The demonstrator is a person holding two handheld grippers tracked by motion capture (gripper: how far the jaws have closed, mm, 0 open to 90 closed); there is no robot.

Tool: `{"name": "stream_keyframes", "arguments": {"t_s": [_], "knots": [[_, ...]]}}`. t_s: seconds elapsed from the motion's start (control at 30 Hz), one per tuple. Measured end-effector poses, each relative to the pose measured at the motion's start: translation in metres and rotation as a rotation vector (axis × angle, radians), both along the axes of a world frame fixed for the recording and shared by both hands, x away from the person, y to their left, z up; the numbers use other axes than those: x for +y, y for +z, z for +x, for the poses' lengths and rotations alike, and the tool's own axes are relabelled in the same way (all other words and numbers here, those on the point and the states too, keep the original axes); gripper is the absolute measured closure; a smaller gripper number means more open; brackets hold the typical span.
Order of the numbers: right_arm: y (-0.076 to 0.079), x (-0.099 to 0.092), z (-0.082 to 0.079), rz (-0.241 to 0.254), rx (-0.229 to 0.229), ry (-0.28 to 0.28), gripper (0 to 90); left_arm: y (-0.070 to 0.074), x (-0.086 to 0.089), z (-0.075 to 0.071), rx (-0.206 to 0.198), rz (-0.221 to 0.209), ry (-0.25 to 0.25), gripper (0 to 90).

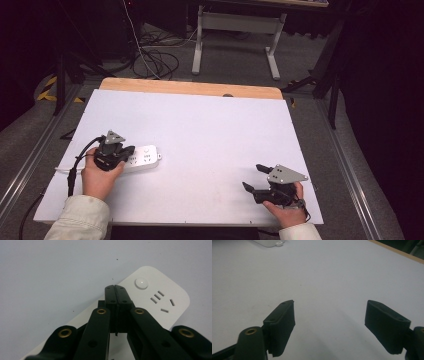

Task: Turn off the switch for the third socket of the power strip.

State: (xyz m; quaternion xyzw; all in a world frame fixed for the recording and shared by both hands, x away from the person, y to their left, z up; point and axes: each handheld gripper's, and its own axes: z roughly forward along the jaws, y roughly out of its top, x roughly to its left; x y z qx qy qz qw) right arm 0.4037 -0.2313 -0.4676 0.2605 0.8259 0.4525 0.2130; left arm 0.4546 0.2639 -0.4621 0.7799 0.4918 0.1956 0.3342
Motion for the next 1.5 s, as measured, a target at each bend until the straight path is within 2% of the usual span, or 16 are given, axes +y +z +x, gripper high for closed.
{"name": "stream_keyframes", "arguments": {"t_s": [0.07, 0.53, 0.83, 0.97, 1.2, 1.3, 1.5], "knots": [[0.000, 0.000, 0.000, 0.000, 0.001, -0.002, 24.5, 0.000, 0.000, 0.000, 0.003, -0.011, 0.005, 89.6], [0.000, 0.000, -0.001, -0.002, -0.001, -0.002, 24.5, 0.000, -0.004, -0.001, -0.012, 0.026, 0.011, 89.6], [0.000, 0.000, -0.001, -0.001, -0.001, -0.003, 24.5, 0.000, -0.004, -0.001, -0.007, 0.027, 0.011, 89.6], [0.000, 0.000, -0.001, -0.003, -0.001, -0.003, 24.4, 0.001, -0.006, -0.002, -0.009, 0.051, 0.011, 89.7], [0.000, 0.000, -0.001, -0.001, 0.002, -0.006, 24.5, 0.002, -0.006, -0.001, 0.006, 0.034, 0.022, 89.8], [0.000, 0.000, -0.001, -0.001, 0.000, -0.005, 24.5, 0.002, -0.010, -0.002, 0.002, 0.073, 0.024, 89.8], [0.000, 0.000, -0.001, -0.003, 0.001, -0.004, 24.4, 0.003, -0.010, -0.001, 0.007, 0.079, 0.019, 89.8]]}}
